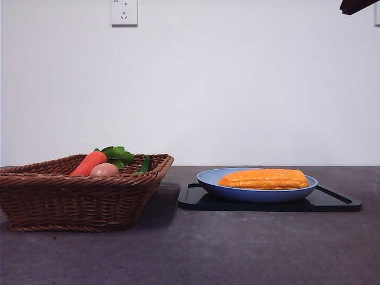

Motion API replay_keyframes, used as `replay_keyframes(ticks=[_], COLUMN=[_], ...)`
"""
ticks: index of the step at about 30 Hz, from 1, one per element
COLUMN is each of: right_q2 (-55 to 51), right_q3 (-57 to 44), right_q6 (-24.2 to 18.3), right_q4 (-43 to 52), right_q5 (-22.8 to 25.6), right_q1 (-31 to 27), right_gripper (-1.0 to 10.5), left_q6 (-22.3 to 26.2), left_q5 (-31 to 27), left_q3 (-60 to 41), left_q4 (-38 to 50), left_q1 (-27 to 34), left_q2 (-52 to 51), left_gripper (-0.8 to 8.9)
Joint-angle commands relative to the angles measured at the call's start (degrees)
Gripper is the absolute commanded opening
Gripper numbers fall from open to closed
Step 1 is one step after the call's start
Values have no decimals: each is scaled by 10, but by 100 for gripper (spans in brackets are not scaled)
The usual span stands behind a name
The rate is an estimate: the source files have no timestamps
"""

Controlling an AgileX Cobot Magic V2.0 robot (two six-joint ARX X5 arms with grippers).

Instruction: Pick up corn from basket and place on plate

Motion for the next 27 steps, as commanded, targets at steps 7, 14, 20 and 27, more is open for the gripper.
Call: replay_keyframes(ticks=[7,14,20,27], right_q2=[5,5,-38,-167], right_q3=[5,5,-4,-154], right_q6=[-3,-3,-110,-80], right_q4=[3,9,108,379], right_q5=[-1,0,3,-1], right_q1=[1,3,-25,-77], right_gripper=[2,2,2,2], left_q6=[-2,-2,-2,-2], left_q5=[-2,-2,-2,-2], left_q3=[-16,-16,-16,-16], left_q4=[-2,-2,-2,-2], left_q1=[1,1,1,1], left_q2=[-1,-1,-1,-1], left_gripper=[7,7,7,7])
